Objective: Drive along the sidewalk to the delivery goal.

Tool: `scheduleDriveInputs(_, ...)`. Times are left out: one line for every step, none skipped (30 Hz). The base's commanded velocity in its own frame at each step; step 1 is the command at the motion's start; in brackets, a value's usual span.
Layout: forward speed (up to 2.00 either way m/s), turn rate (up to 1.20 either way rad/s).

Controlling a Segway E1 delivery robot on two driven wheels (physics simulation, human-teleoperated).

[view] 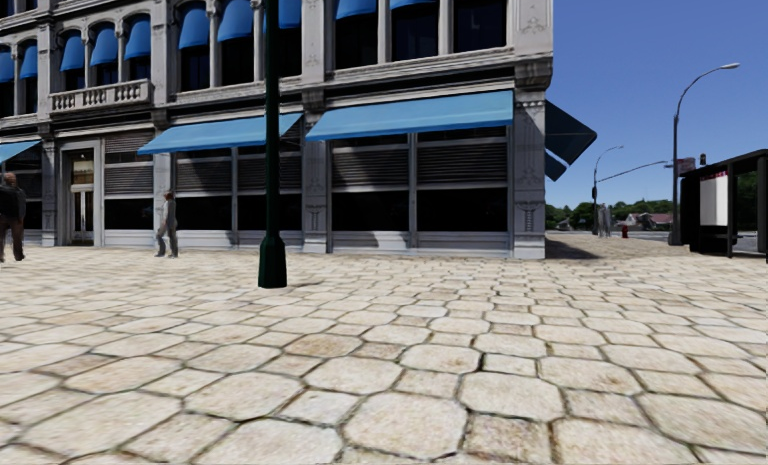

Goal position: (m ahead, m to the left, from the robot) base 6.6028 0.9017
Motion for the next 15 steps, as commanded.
scheduleDriveInputs(1.72,0.19)
scheduleDriveInputs(1.72,0.19)
scheduleDriveInputs(1.72,0.01)
scheduleDriveInputs(1.72,0.0)
scheduleDriveInputs(1.72,0.0)
scheduleDriveInputs(1.71,0.0)
scheduleDriveInputs(1.71,0.0)
scheduleDriveInputs(1.71,0.0)
scheduleDriveInputs(1.71,0.0)
scheduleDriveInputs(1.71,0.0)
scheduleDriveInputs(1.71,0.0)
scheduleDriveInputs(1.71,0.0)
scheduleDriveInputs(1.71,0.0)
scheduleDriveInputs(1.7,0.0)
scheduleDriveInputs(1.7,0.0)
